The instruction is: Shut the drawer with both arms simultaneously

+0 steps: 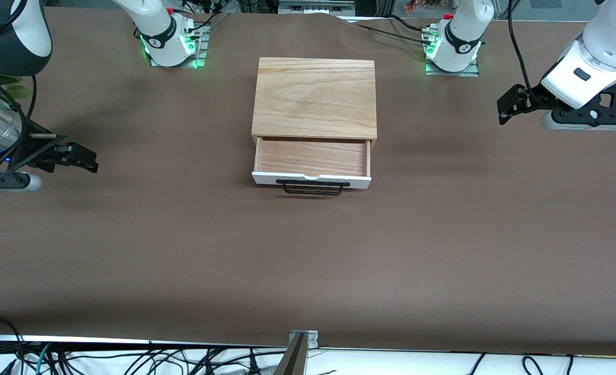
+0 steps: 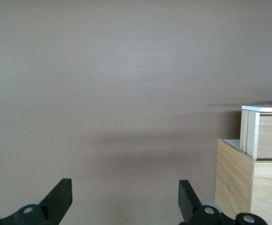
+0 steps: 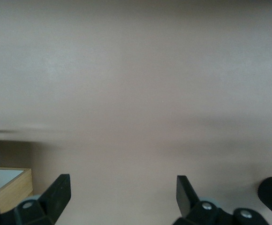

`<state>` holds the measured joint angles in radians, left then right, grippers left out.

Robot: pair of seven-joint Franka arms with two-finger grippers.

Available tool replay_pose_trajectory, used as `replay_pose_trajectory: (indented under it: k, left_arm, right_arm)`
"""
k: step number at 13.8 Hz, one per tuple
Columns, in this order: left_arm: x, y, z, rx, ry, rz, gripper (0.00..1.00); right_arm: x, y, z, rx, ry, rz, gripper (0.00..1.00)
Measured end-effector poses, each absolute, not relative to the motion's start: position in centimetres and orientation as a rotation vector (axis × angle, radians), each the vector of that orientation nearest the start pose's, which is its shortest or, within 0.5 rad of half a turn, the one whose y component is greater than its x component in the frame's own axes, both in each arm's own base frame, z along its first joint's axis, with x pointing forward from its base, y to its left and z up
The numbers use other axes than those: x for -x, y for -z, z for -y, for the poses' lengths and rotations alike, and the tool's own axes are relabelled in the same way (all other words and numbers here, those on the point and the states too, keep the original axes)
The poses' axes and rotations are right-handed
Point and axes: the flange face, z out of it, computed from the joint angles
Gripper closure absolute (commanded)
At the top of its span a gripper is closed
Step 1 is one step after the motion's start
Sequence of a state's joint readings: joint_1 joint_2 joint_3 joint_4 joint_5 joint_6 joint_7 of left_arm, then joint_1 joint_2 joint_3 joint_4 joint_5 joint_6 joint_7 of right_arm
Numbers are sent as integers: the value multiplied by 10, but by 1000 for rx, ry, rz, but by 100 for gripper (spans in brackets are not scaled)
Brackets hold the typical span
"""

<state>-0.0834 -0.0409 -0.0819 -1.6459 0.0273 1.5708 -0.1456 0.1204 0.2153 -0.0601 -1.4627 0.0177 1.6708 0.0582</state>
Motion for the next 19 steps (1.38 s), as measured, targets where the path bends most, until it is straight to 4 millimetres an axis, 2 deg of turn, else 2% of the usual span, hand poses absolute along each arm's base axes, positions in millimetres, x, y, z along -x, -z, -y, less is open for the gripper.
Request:
replay_pose_trajectory:
  k: [19]
  left_arm:
    - [-536, -607, 87, 3105, -58, -28, 0]
  right_arm:
    - [-625, -558, -36, 3138, -11, -15, 0]
